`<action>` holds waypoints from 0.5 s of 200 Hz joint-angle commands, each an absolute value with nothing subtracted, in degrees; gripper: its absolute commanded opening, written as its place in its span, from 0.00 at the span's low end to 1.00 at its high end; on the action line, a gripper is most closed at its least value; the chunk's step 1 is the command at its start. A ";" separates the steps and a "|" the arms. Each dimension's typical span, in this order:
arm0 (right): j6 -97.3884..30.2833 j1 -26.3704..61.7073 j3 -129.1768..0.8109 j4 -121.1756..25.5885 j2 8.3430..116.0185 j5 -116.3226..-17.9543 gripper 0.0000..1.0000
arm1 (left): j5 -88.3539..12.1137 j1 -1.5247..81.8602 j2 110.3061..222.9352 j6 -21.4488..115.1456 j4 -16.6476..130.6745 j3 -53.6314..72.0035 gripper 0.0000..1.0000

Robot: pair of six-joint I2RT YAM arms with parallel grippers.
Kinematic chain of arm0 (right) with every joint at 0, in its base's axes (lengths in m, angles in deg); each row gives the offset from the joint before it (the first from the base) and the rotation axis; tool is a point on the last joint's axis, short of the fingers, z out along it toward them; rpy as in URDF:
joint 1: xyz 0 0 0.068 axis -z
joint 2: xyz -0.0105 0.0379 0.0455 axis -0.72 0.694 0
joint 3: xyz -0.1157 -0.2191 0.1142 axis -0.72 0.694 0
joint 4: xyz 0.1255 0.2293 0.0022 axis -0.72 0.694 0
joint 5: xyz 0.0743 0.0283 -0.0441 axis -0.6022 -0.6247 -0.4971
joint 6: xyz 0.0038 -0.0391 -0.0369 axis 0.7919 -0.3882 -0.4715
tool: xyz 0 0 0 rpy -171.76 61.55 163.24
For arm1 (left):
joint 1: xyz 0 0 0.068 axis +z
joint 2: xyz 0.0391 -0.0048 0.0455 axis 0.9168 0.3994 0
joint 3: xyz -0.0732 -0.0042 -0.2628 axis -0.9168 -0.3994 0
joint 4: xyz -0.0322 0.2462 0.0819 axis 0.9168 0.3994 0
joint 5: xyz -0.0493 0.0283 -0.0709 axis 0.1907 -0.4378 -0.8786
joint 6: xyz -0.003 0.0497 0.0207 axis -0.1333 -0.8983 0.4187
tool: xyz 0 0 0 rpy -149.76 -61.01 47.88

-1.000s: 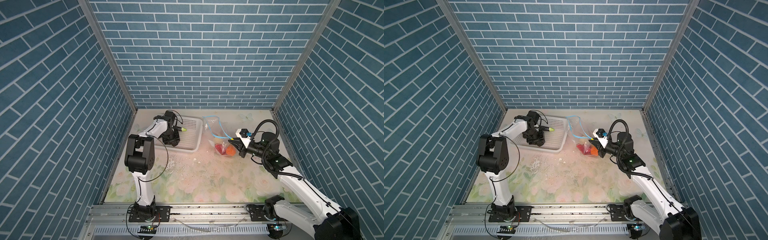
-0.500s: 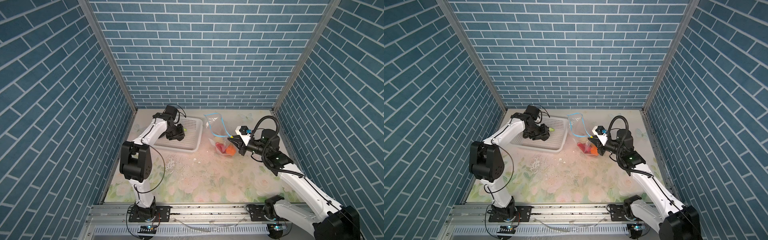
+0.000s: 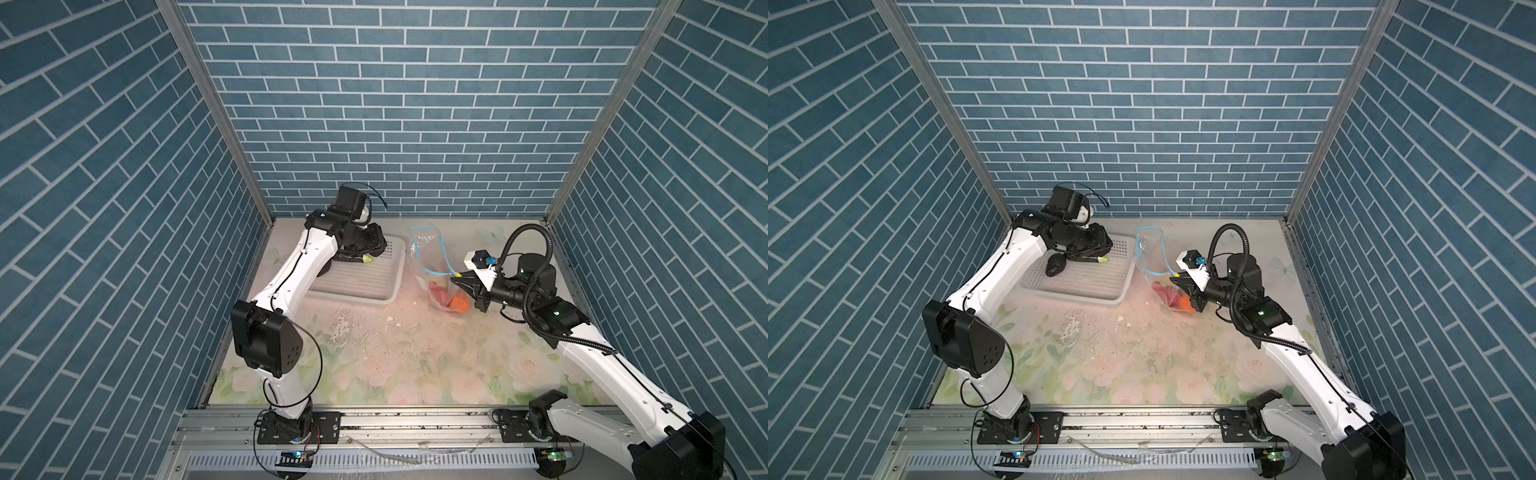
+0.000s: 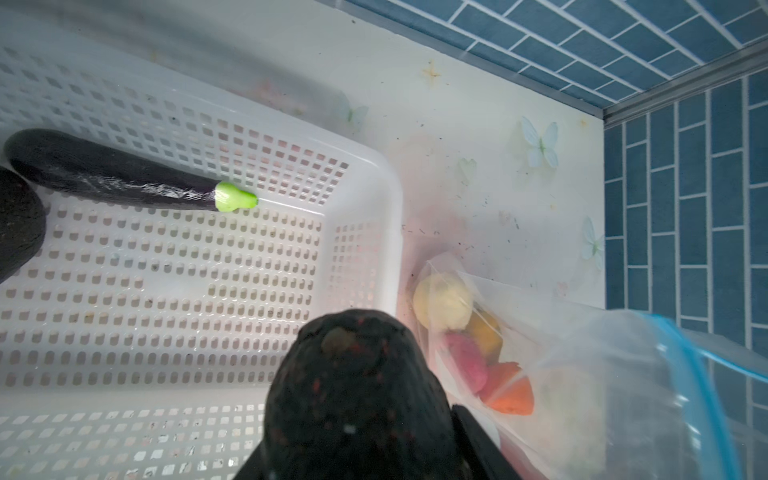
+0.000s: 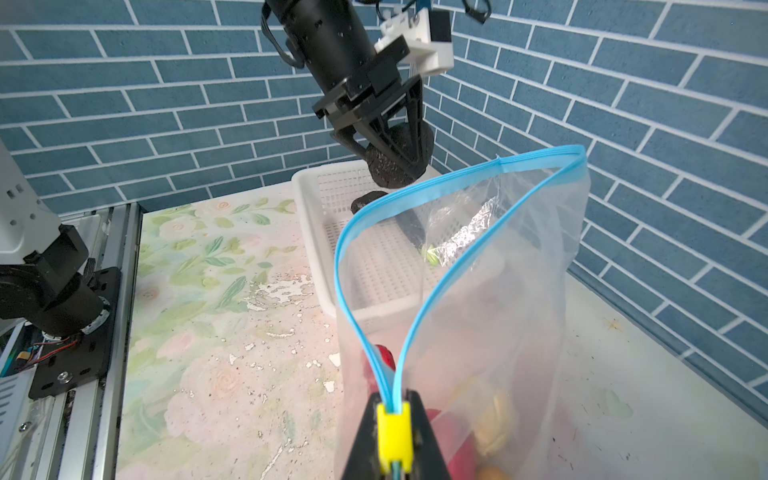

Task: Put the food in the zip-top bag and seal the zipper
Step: 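Carry the dark lump with the left gripper over the bag mouth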

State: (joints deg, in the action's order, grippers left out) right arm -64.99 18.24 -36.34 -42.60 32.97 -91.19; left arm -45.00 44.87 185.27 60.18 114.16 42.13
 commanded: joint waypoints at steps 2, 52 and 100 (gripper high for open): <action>-68.86 17.38 -40.09 -39.74 33.77 -89.60 0.00 | -44.02 42.66 183.18 59.36 117.48 46.32 0.34; -70.52 15.12 -41.93 -37.79 34.87 -88.16 0.00 | -42.57 36.37 182.52 58.05 118.45 51.60 0.34; -70.93 14.68 -42.21 -37.72 35.12 -87.92 0.00 | -43.23 31.48 182.46 55.93 117.03 53.64 0.33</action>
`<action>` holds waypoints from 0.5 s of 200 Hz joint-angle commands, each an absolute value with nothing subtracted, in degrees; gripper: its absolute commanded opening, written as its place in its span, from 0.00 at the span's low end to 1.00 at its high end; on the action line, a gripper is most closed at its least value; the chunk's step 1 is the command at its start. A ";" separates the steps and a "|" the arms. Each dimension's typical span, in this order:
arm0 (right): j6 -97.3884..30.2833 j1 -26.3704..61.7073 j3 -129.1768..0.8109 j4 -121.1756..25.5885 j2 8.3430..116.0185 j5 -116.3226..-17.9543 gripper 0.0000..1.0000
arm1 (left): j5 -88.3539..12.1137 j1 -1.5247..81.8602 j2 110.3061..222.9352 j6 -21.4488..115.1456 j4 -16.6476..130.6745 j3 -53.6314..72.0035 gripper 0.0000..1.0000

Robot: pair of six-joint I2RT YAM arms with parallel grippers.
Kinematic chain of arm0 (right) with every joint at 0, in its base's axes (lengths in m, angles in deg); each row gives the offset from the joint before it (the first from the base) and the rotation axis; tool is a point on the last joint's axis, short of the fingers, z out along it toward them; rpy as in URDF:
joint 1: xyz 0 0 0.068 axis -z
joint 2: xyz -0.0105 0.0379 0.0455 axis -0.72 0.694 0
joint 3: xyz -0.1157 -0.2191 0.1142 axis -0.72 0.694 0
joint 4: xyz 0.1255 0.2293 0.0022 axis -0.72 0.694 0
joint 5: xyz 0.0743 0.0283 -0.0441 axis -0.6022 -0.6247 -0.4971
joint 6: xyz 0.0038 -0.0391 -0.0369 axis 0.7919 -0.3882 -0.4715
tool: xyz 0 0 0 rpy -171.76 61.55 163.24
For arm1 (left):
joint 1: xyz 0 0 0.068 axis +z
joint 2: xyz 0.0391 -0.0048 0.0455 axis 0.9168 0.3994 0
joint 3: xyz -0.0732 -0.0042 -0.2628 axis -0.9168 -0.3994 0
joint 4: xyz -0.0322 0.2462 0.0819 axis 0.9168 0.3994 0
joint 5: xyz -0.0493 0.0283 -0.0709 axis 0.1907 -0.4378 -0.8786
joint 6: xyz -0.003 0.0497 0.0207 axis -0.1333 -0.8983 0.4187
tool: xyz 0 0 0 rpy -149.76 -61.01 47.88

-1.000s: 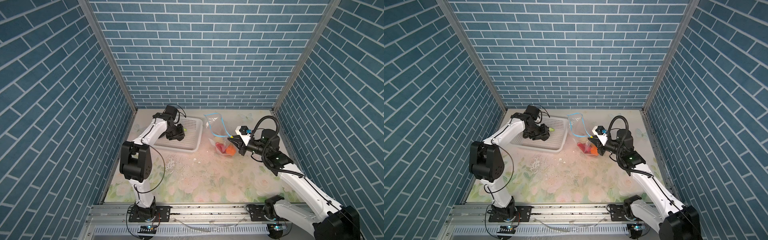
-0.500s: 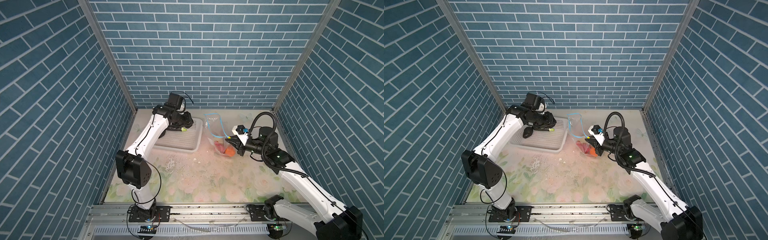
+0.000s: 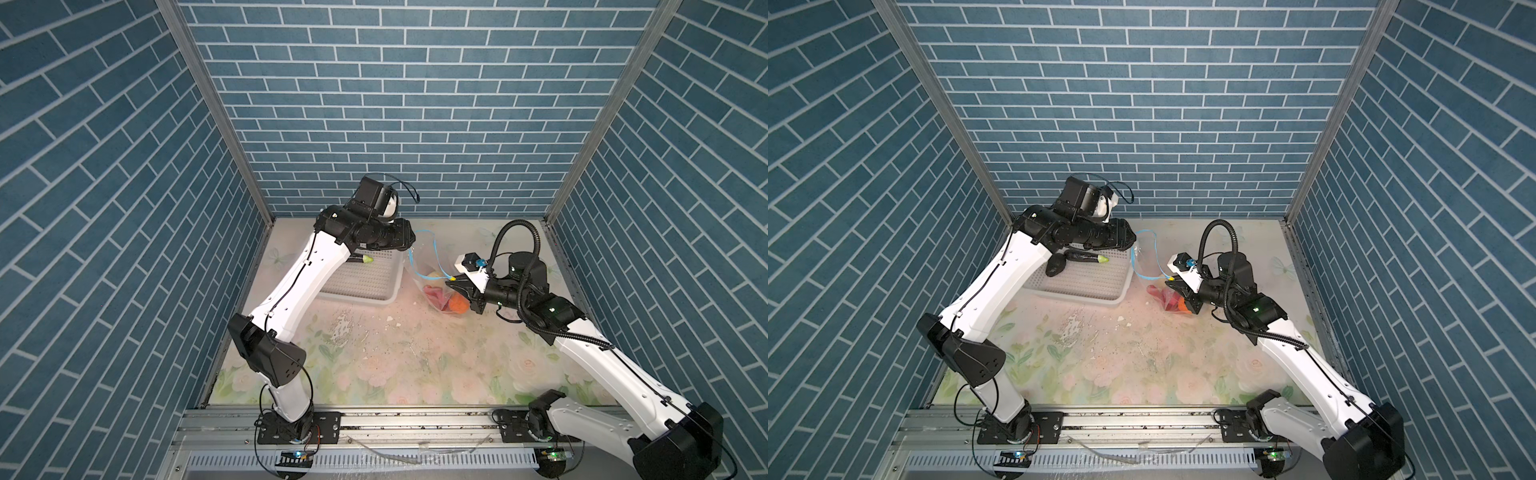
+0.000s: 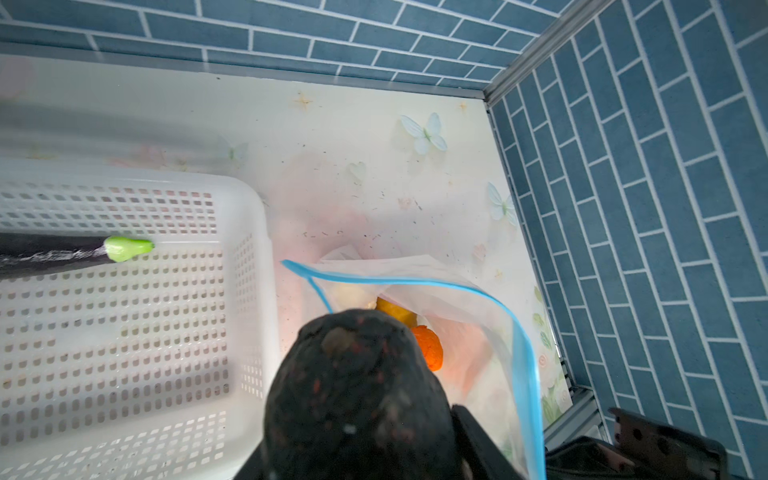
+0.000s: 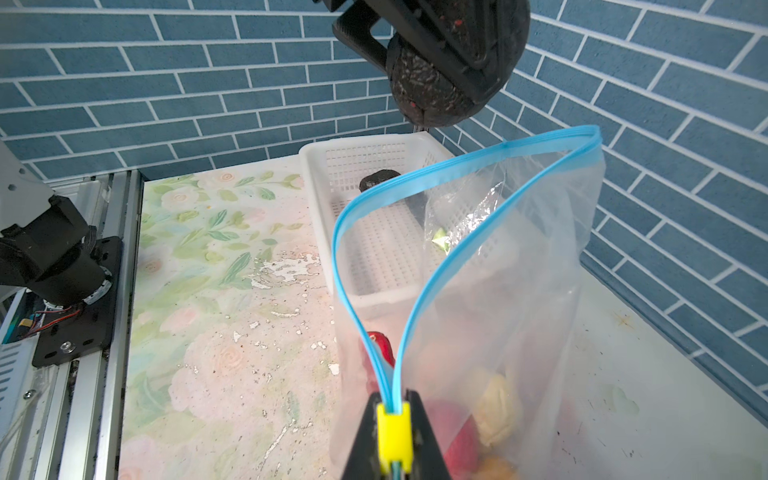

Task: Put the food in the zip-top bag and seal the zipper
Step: 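Carry the dark lump with the left gripper over the bag mouth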

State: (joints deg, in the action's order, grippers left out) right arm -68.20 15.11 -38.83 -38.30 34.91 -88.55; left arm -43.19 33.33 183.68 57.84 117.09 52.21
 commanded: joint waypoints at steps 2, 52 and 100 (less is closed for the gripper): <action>-70.98 14.68 -42.23 -37.74 35.16 -87.87 0.00 | -43.25 31.30 182.52 55.91 117.08 53.71 0.33; -71.36 14.45 -42.65 -37.89 35.30 -87.87 0.00 | -43.94 28.70 184.99 56.15 117.68 54.90 0.33; -71.41 14.32 -42.25 -38.26 35.27 -87.92 0.00 | -44.35 27.08 187.49 56.31 117.12 55.64 0.33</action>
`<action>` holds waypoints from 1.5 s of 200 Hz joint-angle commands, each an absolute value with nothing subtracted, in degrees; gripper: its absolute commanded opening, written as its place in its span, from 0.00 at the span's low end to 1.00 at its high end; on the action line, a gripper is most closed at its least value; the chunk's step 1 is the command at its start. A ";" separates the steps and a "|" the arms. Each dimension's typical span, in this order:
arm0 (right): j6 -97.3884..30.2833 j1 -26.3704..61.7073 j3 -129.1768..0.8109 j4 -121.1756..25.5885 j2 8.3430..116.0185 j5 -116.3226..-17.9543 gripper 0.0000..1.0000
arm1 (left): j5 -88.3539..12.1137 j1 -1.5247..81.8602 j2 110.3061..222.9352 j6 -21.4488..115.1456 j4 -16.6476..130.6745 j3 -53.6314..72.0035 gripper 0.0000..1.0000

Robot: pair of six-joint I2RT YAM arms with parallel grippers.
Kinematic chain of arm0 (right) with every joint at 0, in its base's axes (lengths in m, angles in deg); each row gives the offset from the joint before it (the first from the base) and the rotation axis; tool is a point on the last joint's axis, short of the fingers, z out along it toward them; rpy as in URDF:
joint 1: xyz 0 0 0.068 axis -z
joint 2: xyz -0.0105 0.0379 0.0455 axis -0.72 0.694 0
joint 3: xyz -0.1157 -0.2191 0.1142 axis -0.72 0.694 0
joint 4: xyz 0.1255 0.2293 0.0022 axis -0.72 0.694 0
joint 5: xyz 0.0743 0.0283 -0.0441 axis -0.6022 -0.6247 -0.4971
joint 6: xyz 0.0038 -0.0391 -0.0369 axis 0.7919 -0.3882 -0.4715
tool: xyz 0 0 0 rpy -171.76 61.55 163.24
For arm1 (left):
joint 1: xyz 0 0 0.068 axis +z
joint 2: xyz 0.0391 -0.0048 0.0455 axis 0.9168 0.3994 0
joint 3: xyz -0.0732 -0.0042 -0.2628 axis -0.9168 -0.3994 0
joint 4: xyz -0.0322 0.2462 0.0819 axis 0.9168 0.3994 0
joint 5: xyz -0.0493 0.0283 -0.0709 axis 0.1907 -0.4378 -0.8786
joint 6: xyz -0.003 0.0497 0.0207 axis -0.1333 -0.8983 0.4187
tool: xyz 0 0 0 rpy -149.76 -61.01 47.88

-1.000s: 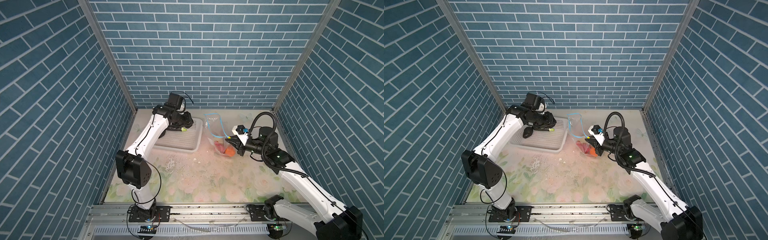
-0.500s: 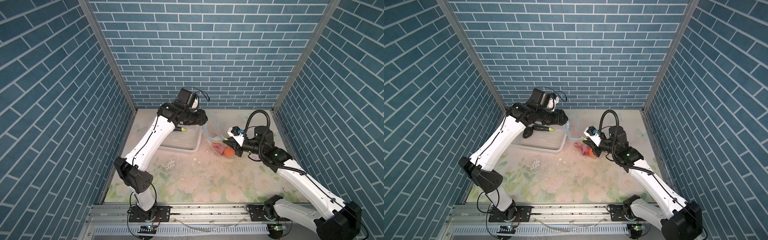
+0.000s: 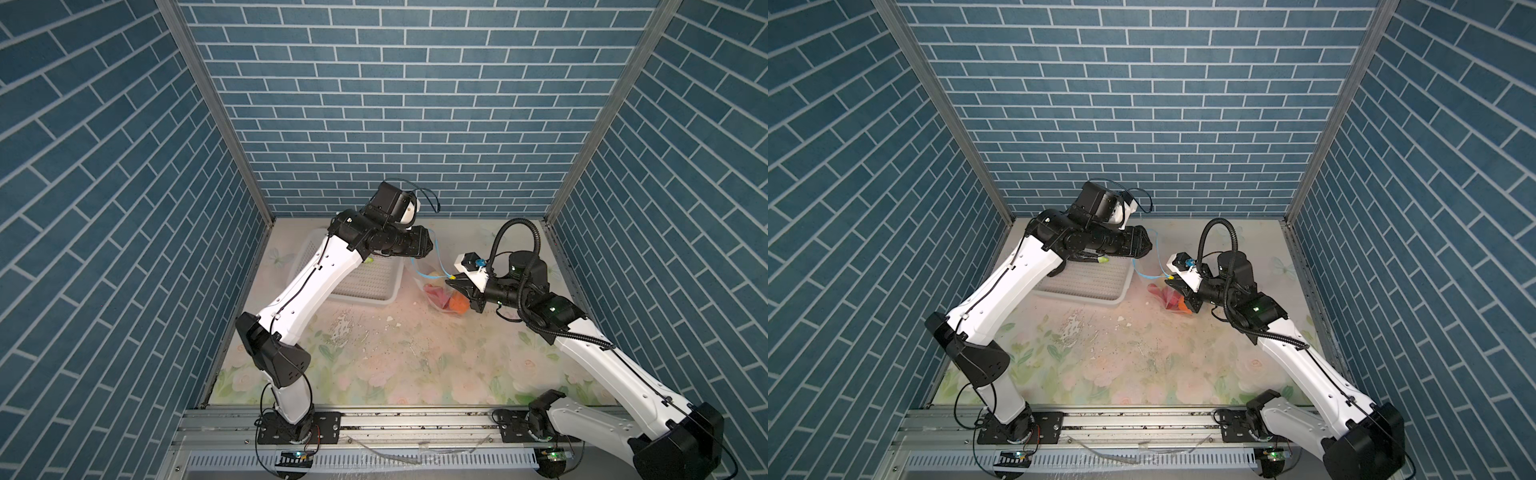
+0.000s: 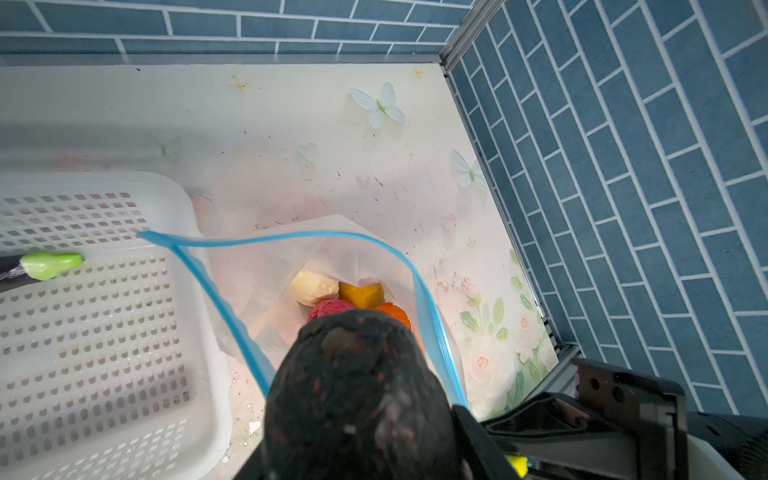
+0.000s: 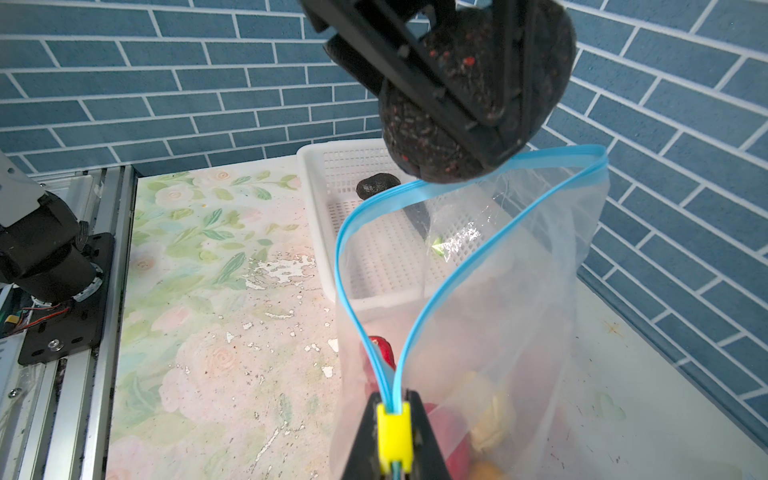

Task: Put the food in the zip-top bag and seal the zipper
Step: 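Carry the dark lump with the left gripper over the bag mouth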

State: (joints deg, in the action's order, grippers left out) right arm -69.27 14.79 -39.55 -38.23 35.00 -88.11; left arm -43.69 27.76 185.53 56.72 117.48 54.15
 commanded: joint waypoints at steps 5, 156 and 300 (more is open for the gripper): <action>-71.40 14.38 -42.21 -38.37 35.22 -87.91 0.00 | -44.25 27.08 187.70 56.30 117.26 55.63 0.33; -71.72 14.32 -41.13 -39.30 34.56 -87.56 0.00 | -36.71 26.47 191.27 55.54 126.05 58.71 0.33; -73.58 11.89 -41.21 -37.41 36.25 -85.50 0.00 | -31.81 26.47 187.20 56.41 125.24 48.75 0.34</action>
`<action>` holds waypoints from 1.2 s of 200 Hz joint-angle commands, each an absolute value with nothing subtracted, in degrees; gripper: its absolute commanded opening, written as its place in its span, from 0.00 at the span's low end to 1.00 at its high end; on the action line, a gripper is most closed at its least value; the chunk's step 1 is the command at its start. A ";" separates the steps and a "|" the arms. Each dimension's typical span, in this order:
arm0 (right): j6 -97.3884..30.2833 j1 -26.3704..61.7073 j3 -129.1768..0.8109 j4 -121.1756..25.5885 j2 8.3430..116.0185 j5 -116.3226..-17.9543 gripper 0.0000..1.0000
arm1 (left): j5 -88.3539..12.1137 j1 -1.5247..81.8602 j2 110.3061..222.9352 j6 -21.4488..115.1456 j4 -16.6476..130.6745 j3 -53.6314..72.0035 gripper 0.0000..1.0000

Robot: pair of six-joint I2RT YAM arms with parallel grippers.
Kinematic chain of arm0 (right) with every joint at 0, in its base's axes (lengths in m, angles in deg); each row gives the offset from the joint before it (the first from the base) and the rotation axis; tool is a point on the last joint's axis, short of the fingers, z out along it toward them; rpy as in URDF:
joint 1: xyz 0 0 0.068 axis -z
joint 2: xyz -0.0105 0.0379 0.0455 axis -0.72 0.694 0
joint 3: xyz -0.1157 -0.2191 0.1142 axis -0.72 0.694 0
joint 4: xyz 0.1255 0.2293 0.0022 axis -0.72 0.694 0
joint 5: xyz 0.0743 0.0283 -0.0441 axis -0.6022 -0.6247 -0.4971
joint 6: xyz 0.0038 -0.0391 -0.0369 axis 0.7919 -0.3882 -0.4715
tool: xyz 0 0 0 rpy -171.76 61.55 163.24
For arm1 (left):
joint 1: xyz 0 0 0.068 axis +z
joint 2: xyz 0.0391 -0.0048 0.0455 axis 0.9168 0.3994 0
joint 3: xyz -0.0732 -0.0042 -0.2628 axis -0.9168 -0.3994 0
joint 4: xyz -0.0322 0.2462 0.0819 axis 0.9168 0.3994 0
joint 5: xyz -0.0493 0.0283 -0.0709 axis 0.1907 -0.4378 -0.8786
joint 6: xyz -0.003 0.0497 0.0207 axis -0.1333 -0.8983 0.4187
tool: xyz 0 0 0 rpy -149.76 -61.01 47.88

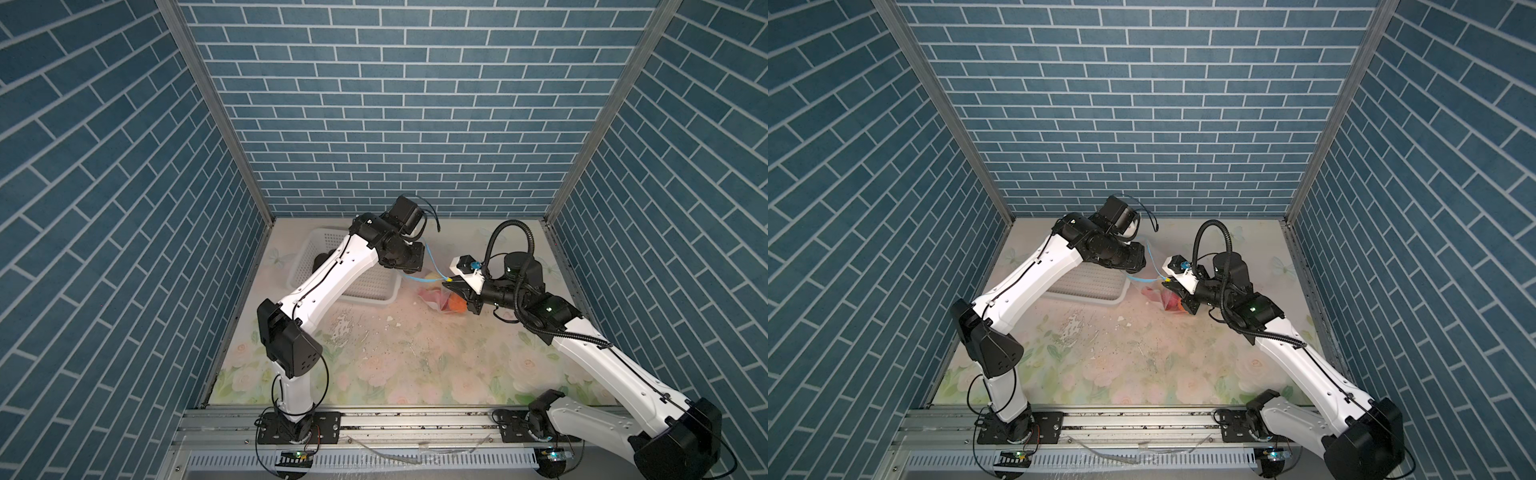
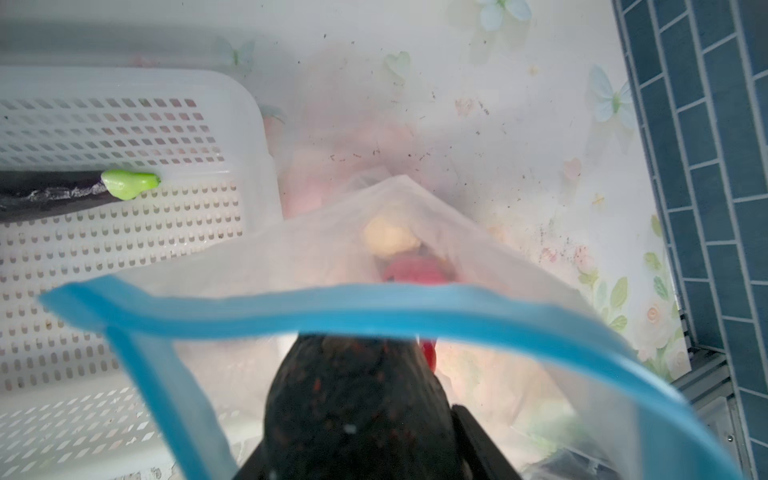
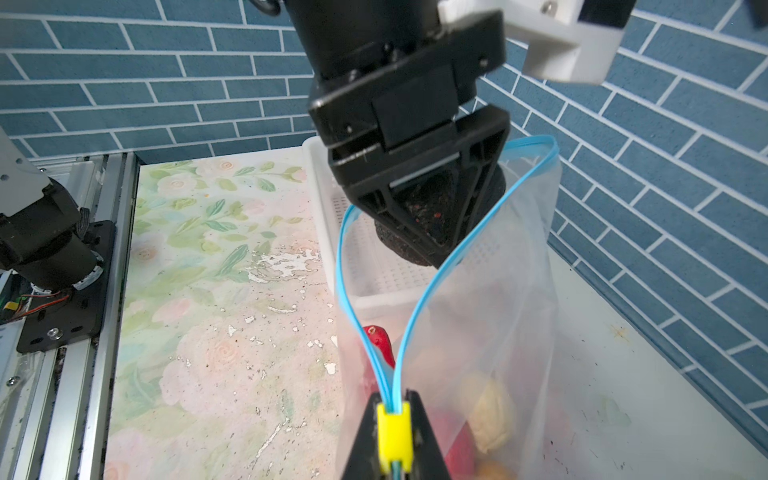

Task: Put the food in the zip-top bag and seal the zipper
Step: 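Carry the dark lump with the left gripper over the bag mouth, then lower the dark lump into the bag beside the right gripper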

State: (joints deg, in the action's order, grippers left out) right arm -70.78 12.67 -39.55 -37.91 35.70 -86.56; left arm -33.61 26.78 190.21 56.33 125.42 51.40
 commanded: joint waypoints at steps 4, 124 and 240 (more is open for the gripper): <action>-73.60 11.78 -41.16 -37.37 36.29 -85.41 0.00 | -31.62 26.47 187.02 56.51 125.09 48.29 0.34; -74.19 11.25 -40.80 -37.81 36.74 -83.28 0.00 | -27.09 26.29 185.07 56.31 127.72 44.41 0.38; -74.43 11.25 -41.23 -37.76 37.40 -82.93 0.00 | -25.17 25.76 185.38 54.77 129.00 44.30 0.41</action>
